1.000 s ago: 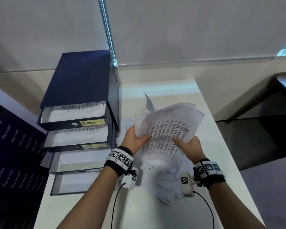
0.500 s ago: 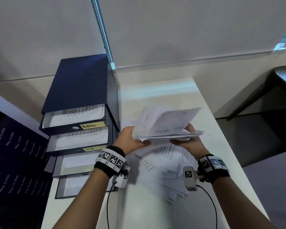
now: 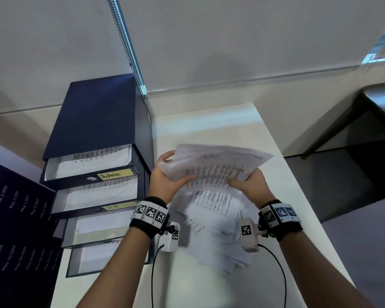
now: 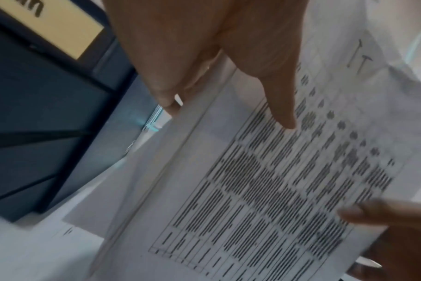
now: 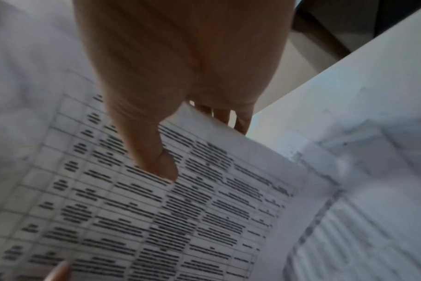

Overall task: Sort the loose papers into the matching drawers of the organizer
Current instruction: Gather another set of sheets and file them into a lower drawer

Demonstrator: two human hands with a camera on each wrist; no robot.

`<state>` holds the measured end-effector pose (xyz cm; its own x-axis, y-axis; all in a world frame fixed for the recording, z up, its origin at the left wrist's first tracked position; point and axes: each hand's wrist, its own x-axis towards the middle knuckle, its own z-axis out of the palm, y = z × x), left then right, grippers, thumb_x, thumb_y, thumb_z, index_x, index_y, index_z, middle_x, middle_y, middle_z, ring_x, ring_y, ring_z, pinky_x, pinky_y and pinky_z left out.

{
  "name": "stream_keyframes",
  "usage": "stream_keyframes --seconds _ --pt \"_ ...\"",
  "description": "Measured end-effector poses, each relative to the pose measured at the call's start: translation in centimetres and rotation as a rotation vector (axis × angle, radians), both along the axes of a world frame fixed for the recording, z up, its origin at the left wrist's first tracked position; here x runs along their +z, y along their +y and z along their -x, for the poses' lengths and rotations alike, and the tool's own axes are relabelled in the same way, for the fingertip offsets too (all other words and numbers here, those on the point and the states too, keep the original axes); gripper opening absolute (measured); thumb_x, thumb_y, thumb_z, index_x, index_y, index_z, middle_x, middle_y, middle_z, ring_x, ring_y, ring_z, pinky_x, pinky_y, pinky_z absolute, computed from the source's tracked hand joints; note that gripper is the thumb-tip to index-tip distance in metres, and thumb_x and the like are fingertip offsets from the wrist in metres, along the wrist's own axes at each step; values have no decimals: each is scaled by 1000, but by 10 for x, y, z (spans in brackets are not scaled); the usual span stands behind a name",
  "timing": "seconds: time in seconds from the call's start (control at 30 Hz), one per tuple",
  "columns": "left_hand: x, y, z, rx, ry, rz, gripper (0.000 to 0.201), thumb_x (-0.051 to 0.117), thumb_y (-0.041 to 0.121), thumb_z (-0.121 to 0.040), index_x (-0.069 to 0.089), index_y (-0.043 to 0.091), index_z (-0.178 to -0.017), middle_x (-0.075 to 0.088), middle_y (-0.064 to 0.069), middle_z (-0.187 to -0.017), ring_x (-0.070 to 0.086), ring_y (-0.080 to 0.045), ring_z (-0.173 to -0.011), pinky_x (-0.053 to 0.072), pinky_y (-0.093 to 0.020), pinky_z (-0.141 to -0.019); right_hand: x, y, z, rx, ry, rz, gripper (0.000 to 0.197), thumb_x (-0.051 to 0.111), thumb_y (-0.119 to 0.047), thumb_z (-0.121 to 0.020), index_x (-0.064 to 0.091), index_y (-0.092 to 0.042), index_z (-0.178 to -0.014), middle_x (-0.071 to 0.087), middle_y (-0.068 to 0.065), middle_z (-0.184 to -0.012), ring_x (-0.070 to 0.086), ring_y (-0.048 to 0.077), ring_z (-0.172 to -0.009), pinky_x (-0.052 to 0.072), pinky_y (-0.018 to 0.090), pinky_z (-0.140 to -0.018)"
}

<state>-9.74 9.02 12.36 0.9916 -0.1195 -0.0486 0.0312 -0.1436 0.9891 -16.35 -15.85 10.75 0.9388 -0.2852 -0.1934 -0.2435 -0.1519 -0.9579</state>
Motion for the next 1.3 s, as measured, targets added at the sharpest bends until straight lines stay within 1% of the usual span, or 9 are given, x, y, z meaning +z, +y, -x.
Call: stream_keyframes --seconds 0.3,0.4,0.5,0.63,0.73,0.93,1.0,1.1,1.3 --pt "0 -21 -1 -79 -8 -125 44 86 21 -72 61 22 -109 68 4 -101 66 -10 -91 55 -15 -68 -14 12 -3 22 56 292 28 72 -12 -85 65 -9 -112 68 -1 -104 65 12 -92 50 26 -79" --pt "13 -18 2 -30 -115 -141 25 78 33 -81 67 23 -102 71 -5 -94 67 -24 -82 60 -35 -69 2 17 -7 41 -5 366 9 70 -18 -89 68 -10 -86 68 2 -80 65 6 -72 47 26 -67" --pt "16 1 6 45 -122 -136 13 66 36 -93 64 24 -88 66 -6 -75 55 -26 -59 52 -35 -59 19 23 -8 73 -51 379 19 66 -23 -93 70 -5 -100 71 9 -91 68 24 -87 49 31 -76" --pt "33 34 10 108 -105 21 52 71 51 -83 59 20 -123 69 5 -116 65 -9 -106 53 -34 -94 63 48 -11 47 -236 318 32 62 -25 -96 63 -8 -123 68 2 -114 64 20 -106 51 39 -93" --pt "50 67 15 100 -20 -17 71 78 53 -76 50 16 -130 65 3 -121 61 -12 -113 51 -40 -101 107 82 -9 96 -343 159 31 62 -30 -96 63 -12 -122 71 1 -113 67 19 -106 54 39 -91" --pt "88 157 44 211 -153 13 35 62 31 -95 55 17 -127 66 6 -121 62 5 -108 50 -19 -94 165 168 -8 234 -493 77 43 65 -29 -94 50 -13 -131 66 -4 -114 64 12 -102 55 38 -90" --pt "101 188 57 239 -144 74 30 58 27 -98 52 18 -126 67 5 -121 63 4 -107 51 -20 -92 162 196 -7 314 -422 44 63 67 -33 -91 36 -18 -144 59 -4 -131 59 13 -116 50 38 -99" --pt "95 239 75 230 -73 -60 56 62 41 -93 37 30 -142 62 5 -131 61 -14 -119 49 -46 -102 143 241 -2 443 -321 98 74 68 -29 -91 24 -21 -150 47 -12 -142 52 9 -123 43 31 -103" --pt "63 318 136 102 89 -322 84 67 24 -92 13 40 -154 46 10 -144 50 -12 -128 43 -40 -107 56 313 31 651 122 -114 66 73 -18 -85 42 -19 -143 57 0 -139 58 16 -122 46 43 -106"
